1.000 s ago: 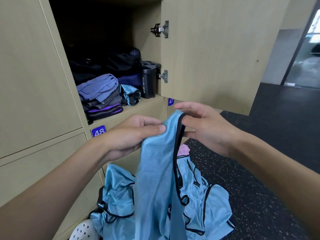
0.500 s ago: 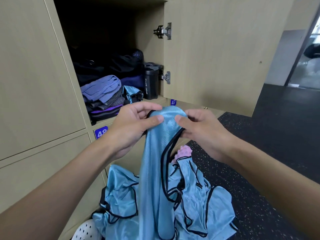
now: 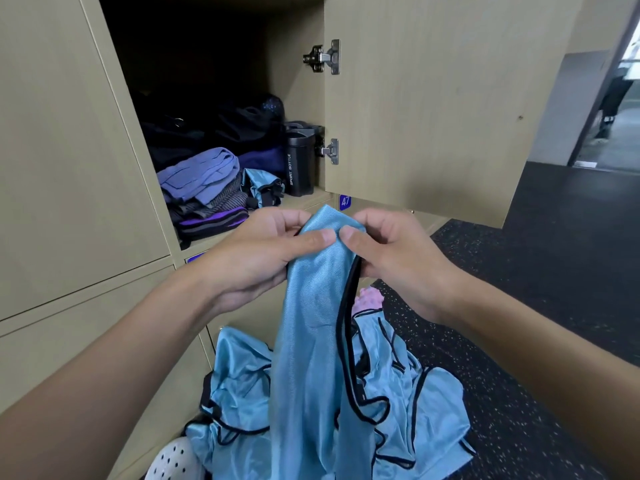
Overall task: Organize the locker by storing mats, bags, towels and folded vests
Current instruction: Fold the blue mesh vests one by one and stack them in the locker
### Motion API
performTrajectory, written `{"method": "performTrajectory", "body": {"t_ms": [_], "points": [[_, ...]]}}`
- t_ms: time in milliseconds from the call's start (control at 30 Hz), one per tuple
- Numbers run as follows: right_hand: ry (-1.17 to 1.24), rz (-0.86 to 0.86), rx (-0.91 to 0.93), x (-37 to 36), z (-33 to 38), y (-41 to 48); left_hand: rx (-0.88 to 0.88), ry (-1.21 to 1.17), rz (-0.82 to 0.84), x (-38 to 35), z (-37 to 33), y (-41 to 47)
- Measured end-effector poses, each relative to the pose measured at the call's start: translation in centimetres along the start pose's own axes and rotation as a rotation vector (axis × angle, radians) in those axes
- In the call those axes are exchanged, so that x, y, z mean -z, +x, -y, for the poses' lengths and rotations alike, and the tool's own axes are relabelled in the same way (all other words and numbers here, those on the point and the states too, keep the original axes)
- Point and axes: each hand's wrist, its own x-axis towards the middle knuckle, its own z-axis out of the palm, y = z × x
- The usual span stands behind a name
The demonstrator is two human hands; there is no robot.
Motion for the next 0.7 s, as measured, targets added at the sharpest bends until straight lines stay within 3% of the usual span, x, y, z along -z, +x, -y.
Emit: {"method": "performTrajectory", "body": {"t_ms": [167, 367, 567, 700], "points": [[0.09, 0.007, -0.038, -0.6, -0.8, 0.2, -0.165, -0.013, -0.18, -0.6, -0.5, -0.1], [0.066, 0.002, -0.073, -1.8, -1.4, 0.4, -0.268, 0.232, -0.389, 0.1, -0.2, 0.2], [0.085, 0.004, -0.032, -2.6, -1.4, 0.6, -0.223, 0.552, -0.281, 0.1, -0.5, -0.6], [0.054, 0.029, -0.009, -2.7, -1.8, 0.7, -0.292, 0.532, -0.33, -0.3, -0.8, -0.7]]}}
